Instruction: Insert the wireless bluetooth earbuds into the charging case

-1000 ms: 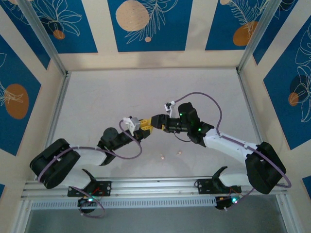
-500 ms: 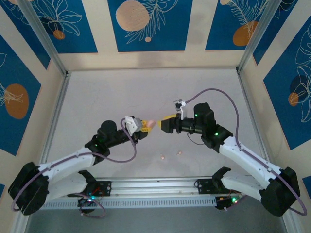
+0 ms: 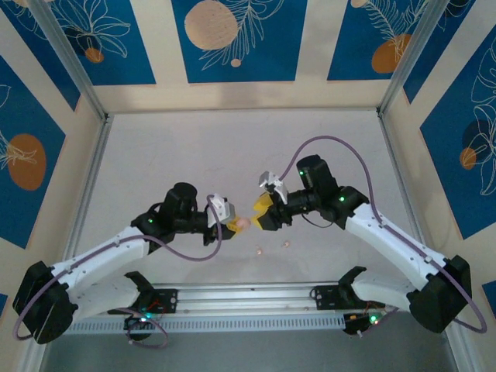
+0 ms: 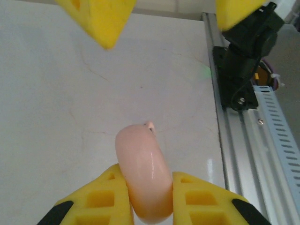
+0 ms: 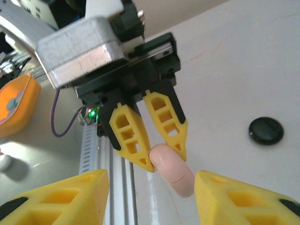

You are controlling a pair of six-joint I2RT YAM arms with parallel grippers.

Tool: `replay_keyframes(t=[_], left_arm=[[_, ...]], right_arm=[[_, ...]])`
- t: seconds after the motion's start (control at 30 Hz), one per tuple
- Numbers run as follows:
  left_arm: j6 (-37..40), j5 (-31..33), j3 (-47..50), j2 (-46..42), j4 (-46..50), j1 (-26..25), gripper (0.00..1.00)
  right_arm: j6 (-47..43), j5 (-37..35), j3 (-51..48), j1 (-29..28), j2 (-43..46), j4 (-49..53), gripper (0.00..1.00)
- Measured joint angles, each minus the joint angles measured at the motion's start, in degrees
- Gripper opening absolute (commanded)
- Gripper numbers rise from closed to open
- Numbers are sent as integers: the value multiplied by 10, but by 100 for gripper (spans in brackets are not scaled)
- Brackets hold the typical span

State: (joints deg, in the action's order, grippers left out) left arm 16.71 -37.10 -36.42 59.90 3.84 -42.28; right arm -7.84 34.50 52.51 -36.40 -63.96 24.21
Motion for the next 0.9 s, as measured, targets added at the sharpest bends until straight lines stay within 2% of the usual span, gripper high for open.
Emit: replay_keyframes(t=[0.5, 0.9], left_arm=[[-1, -69, -17, 14, 13, 0, 16], [-23, -115, -18, 21, 0, 10, 15]], right_arm=[[-97, 49, 55, -23, -97, 73, 42], [-117, 70, 63, -24, -113, 100, 42]])
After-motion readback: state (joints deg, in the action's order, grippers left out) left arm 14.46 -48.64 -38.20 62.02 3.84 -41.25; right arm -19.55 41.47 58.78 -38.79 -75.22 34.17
